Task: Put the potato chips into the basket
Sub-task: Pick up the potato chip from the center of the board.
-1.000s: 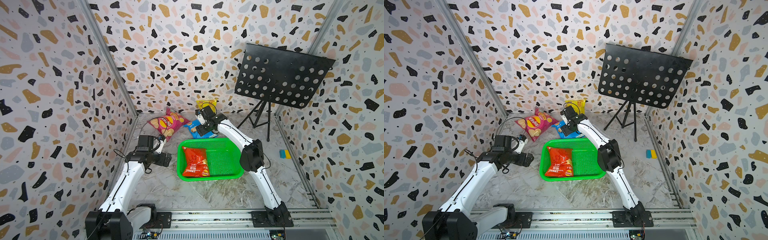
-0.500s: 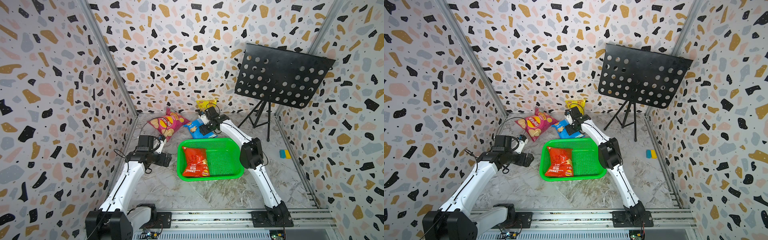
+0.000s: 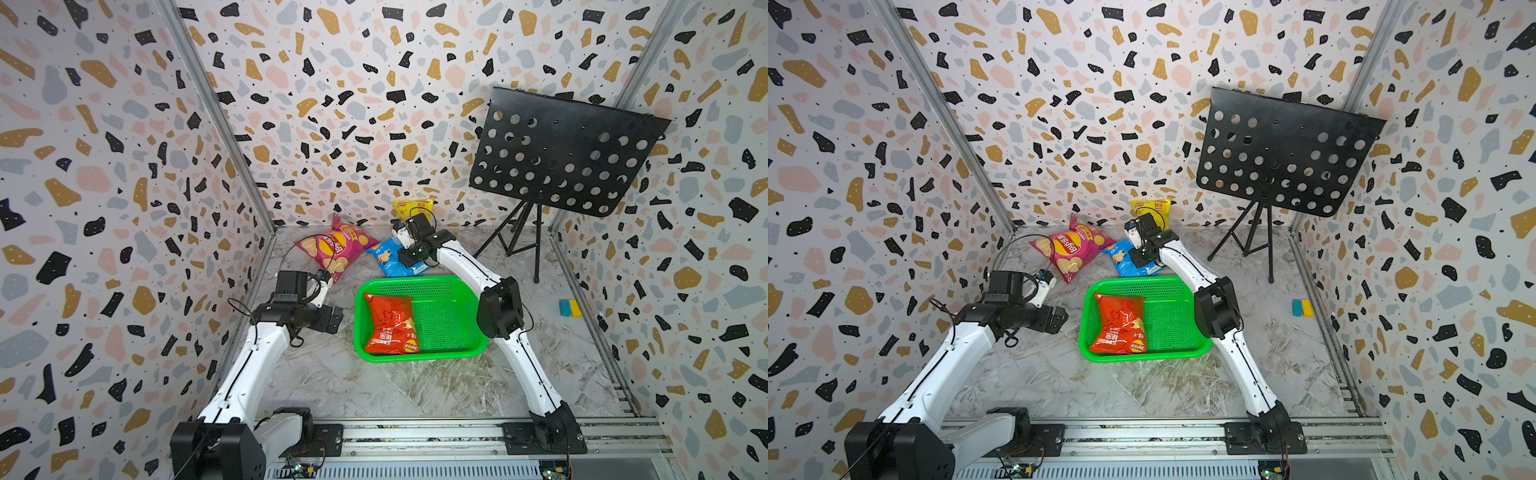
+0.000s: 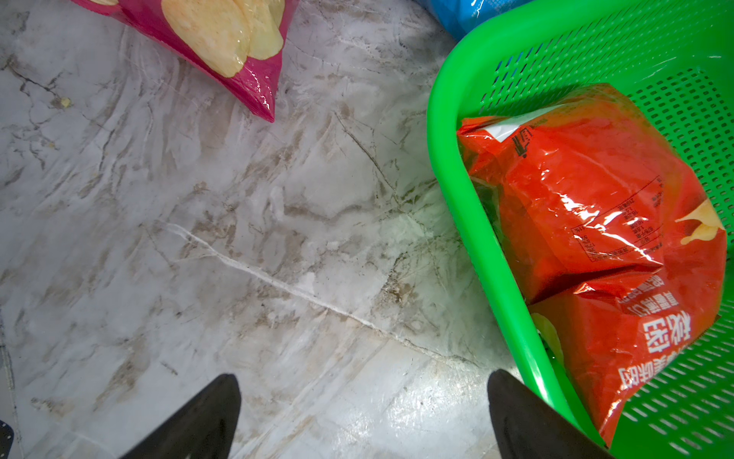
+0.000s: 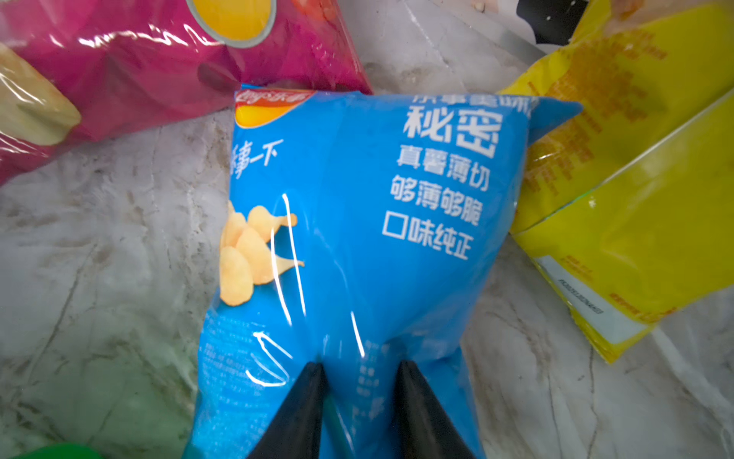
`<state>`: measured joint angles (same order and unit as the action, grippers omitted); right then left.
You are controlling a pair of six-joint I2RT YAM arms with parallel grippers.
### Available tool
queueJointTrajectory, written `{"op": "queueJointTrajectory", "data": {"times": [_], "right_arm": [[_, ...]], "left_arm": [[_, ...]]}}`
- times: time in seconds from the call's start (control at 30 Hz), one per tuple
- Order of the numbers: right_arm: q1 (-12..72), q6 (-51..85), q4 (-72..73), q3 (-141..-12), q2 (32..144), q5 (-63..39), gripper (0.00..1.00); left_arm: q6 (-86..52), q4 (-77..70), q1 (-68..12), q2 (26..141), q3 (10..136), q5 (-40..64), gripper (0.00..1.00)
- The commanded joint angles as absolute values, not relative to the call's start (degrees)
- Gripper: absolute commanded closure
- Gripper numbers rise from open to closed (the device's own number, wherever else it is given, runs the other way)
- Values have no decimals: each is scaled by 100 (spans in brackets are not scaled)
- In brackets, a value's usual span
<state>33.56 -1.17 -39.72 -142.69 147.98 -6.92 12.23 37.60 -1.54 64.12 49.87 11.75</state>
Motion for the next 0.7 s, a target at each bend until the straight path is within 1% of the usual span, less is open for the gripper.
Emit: {"op": "queueJointTrajectory", "data": {"times": [0.0,0.03,0.2,0.67], "right_arm": [[3358,-91,-4113,-14374,14700,-579,75],[3358,-84,-4106,-14364,14657,-595,77],[3362,-80,-4115,-14362,14448,-579,99],[3362,33,-4236,-14344,13659,-349,100]], "left_arm": [[1222,3647,-123,6434,4947,1262,0],[1221,3646,-124,6443,4935,1258,0],[1228,3639,-123,6443,4925,1248,0],[1228,3639,-127,6454,4916,1230,0]]}}
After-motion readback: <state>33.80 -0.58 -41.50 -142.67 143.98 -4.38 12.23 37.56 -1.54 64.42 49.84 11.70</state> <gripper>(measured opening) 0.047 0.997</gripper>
